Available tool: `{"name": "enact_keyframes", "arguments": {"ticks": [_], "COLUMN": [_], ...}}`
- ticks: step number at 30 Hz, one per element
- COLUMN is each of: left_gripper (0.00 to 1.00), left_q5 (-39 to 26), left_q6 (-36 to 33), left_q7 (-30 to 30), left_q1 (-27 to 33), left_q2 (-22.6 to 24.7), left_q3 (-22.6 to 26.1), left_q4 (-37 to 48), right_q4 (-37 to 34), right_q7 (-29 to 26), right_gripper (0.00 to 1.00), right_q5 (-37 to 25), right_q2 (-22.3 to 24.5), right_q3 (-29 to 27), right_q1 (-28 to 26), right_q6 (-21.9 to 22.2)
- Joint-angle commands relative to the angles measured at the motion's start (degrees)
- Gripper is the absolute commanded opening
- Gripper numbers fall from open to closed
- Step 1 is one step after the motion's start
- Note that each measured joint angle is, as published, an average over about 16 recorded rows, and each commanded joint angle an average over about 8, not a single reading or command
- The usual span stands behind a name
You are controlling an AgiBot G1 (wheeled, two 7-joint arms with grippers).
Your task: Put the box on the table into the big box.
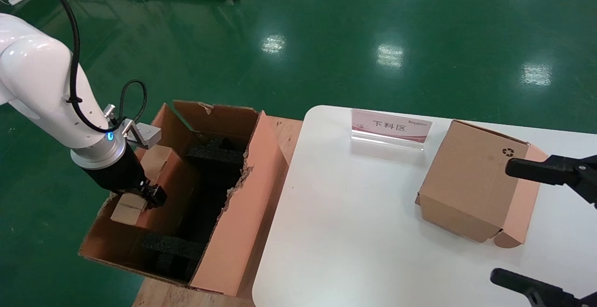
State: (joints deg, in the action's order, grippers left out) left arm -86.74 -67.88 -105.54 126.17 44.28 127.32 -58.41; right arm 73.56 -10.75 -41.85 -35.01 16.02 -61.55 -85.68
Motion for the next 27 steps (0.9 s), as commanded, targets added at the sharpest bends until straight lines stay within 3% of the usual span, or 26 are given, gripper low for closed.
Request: {"name": "enact_keyframes", "arguments": {"ticks": [1, 27], "left_gripper": [1.00, 1.00], "left_q5": [0.0, -0.2], "left_q6": [0.0, 0.6], "left_q7": [-0.1, 0.2], "left_q1": [0.0, 1.1], "left_q2": [0.0, -0.1], "left_q3": [0.0, -1.3], "left_q4": [0.0, 0.1], "right_q4": [0.0, 0.0], "right_q7": [0.0, 0.0], "right_gripper": [1.00, 1.00], "right_q5": [0.0, 0.0], "right_q2": [0.0, 0.0], "right_q3": [0.0, 0.0], "right_q1": [0.0, 0.0], "right_q6": [0.0, 0.0]}}
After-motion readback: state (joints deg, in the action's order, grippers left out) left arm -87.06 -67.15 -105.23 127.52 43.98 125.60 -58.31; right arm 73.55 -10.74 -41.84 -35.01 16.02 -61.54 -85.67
